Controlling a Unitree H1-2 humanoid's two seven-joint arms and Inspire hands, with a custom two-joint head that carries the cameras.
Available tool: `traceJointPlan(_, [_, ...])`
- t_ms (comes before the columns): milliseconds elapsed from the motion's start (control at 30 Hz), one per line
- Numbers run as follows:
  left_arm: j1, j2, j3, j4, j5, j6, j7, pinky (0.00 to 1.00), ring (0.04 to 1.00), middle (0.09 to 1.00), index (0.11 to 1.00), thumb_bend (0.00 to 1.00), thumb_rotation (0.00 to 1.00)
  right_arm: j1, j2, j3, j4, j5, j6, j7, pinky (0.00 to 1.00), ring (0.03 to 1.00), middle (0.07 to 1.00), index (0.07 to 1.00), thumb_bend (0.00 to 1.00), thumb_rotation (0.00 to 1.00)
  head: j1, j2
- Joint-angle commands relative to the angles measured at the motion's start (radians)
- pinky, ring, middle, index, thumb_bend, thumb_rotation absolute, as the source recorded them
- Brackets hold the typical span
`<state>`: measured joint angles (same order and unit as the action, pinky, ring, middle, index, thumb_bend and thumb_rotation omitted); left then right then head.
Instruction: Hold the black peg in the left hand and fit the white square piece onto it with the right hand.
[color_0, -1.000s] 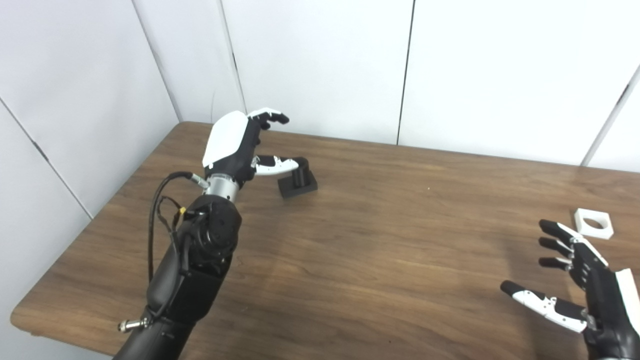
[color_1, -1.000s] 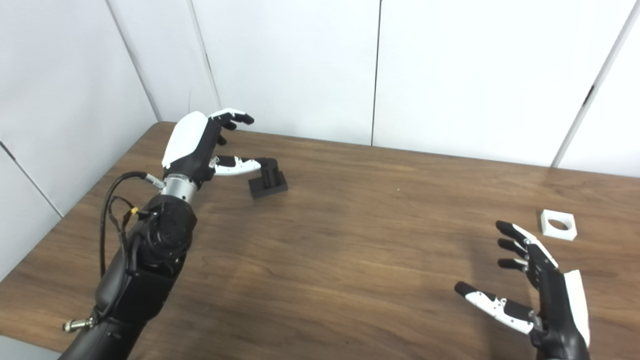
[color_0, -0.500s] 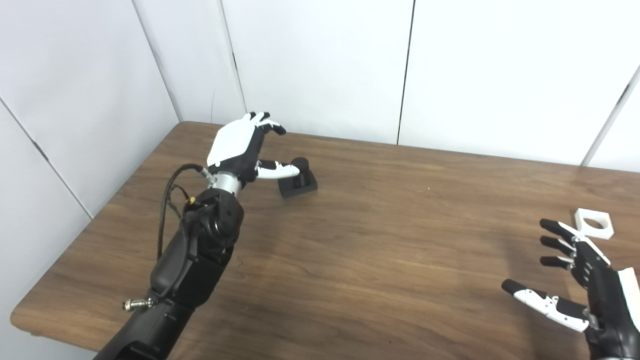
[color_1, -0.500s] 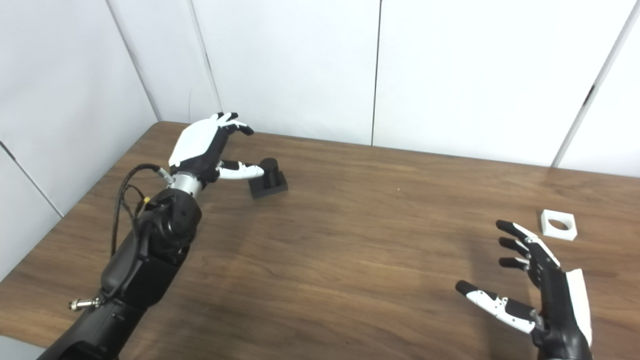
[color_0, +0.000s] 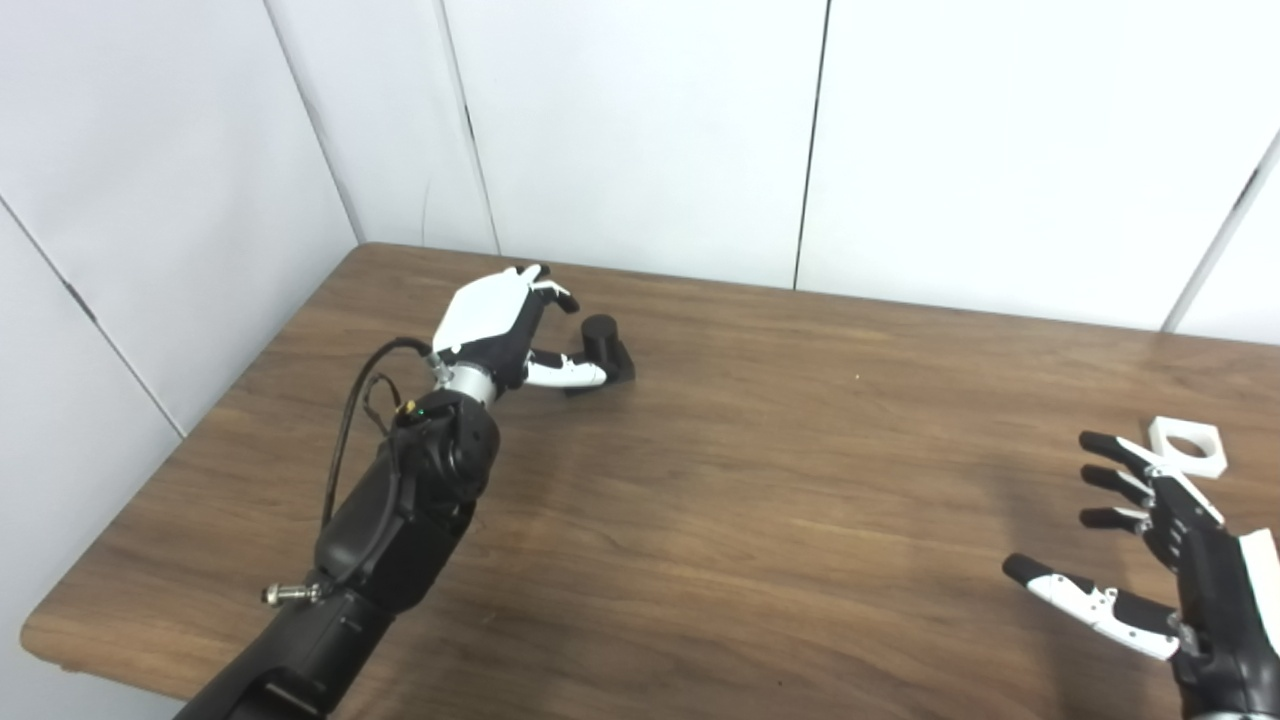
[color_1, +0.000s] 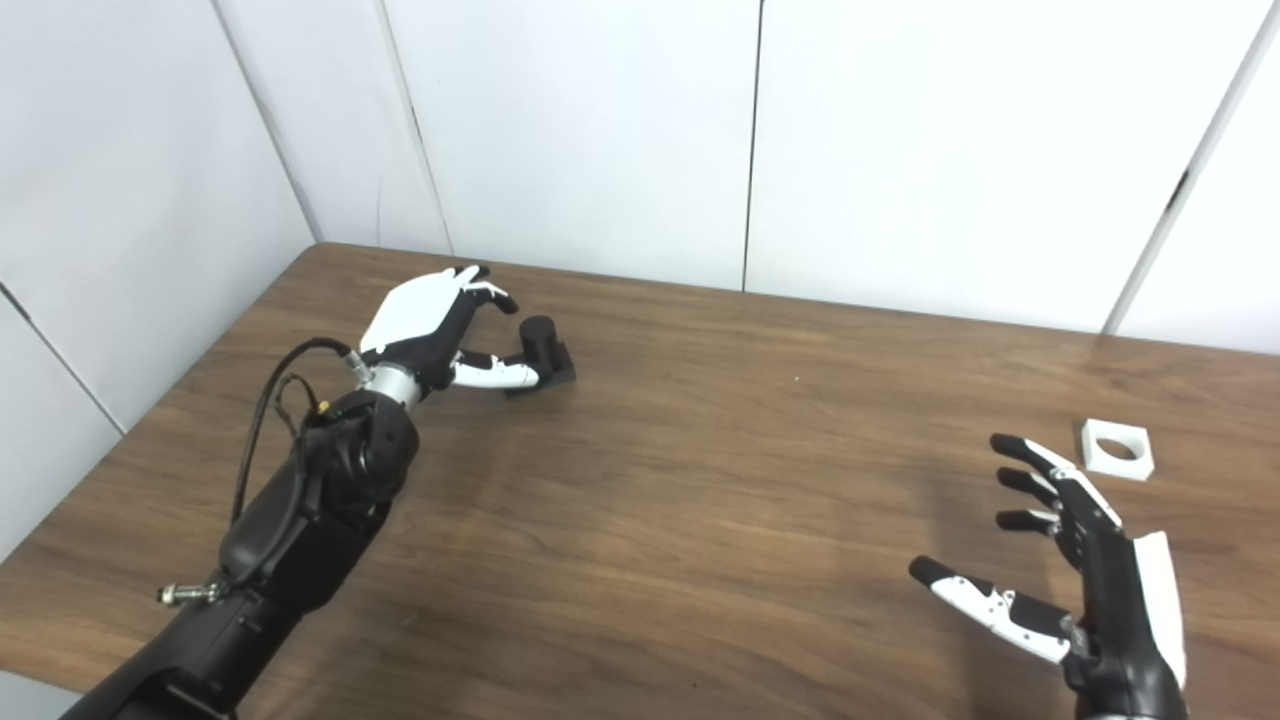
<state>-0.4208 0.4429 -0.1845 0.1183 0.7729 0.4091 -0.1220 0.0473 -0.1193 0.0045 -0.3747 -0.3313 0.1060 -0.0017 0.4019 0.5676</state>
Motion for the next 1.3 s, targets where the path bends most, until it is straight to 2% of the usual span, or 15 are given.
traceJointPlan(0, [-0.057,0.031,-0.001,0.006,0.027,-0.015,0.028,1.0,1.0,0.983,0.735,0.93,0.47,-0.018,0.003,0.003,-0.051,-0.008,0.007,0.003,0.64,0.783,0.854,0.781,0.76,0.0,-0.003,0.001])
traceJointPlan(267, [-0.071,0.029,-0.031,0.055,0.05,-0.015,0.04,1.0,1.0,0.99,0.735,0.93,0.49,-0.02,0.002,0.004,-0.07,-0.009,0.04,0.008,0.63,0.775,0.859,0.781,0.77,0.0,-0.008,0.003])
traceJointPlan(567, [-0.091,0.011,-0.028,0.159,0.019,-0.036,0.08,1.0,1.0,0.988,0.729,0.92,0.49,-0.017,0.004,0.01,-0.067,-0.011,0.029,0.003,0.62,0.765,0.859,0.783,0.77,0.0,-0.021,0.005])
traceJointPlan(833, [-0.103,0.004,-0.039,0.229,-0.008,-0.079,0.101,1.0,1.0,0.959,0.704,0.85,0.39,-0.004,-0.001,0.01,-0.061,-0.013,0.008,-0.003,0.63,0.767,0.851,0.78,0.78,0.0,-0.026,0.007])
traceJointPlan(1000, [-0.101,0.0,-0.036,0.261,-0.03,-0.118,0.137,1.0,1.0,0.94,0.657,0.79,0.36,0.005,0.005,0.01,-0.061,-0.008,0.006,-0.005,0.64,0.779,0.86,0.785,0.77,0.0,-0.027,0.008])
traceJointPlan(1267, [-0.109,-0.009,-0.031,0.309,-0.069,-0.15,0.165,1.0,0.999,0.923,0.615,0.76,0.33,0.007,0.009,0.01,-0.047,-0.009,-0.01,-0.015,0.63,0.772,0.859,0.782,0.77,0.0,-0.034,0.01])
